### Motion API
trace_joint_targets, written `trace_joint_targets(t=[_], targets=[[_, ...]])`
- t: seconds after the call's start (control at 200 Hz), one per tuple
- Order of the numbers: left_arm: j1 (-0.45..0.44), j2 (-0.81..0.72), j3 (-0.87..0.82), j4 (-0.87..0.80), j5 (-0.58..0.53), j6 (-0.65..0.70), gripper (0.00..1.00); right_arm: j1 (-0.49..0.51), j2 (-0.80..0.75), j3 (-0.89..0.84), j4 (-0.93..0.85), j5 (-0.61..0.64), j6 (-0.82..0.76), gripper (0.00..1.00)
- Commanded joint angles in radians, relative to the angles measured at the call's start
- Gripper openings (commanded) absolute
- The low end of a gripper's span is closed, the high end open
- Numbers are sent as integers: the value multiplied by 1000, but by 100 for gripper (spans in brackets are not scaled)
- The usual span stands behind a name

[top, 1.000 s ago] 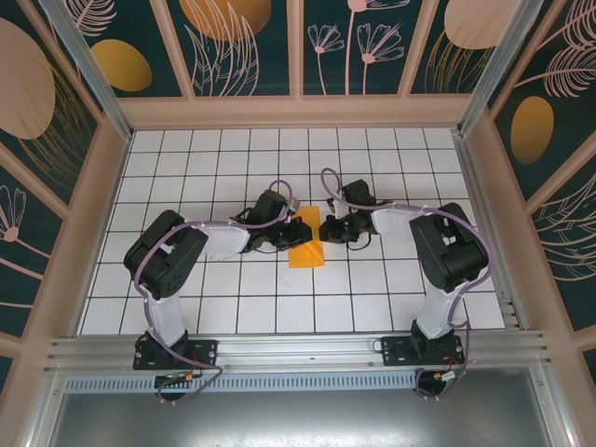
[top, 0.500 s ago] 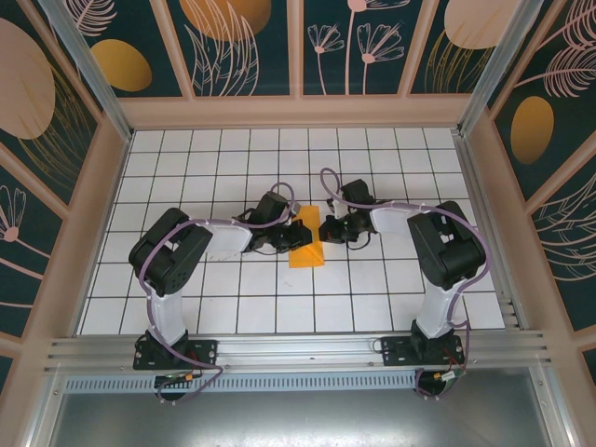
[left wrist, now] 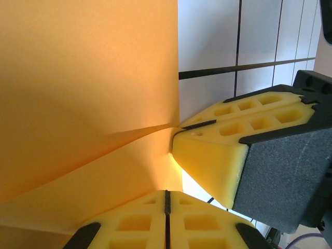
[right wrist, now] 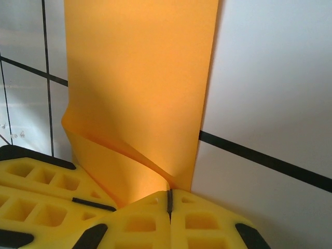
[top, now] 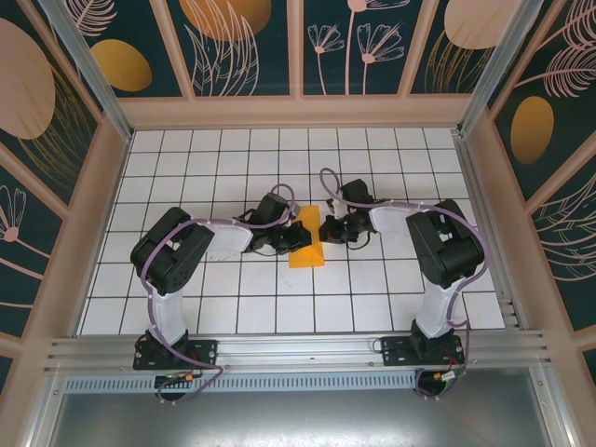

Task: Fold a paper plane with a square sheet of paper (pick it up from the middle)
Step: Fold the triangle a second time at the center of the table.

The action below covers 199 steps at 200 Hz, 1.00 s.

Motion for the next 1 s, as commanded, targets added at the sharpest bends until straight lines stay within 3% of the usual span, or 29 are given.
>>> trace_joint_targets(t=[0.0,0.991], targets=[[-5,20,22,-11,1,17,10,-8,19,26,-22,17,-16,1],[-5,29,-6,-30,-34,-13,8,-9,35,26,-33,12,-17,1]])
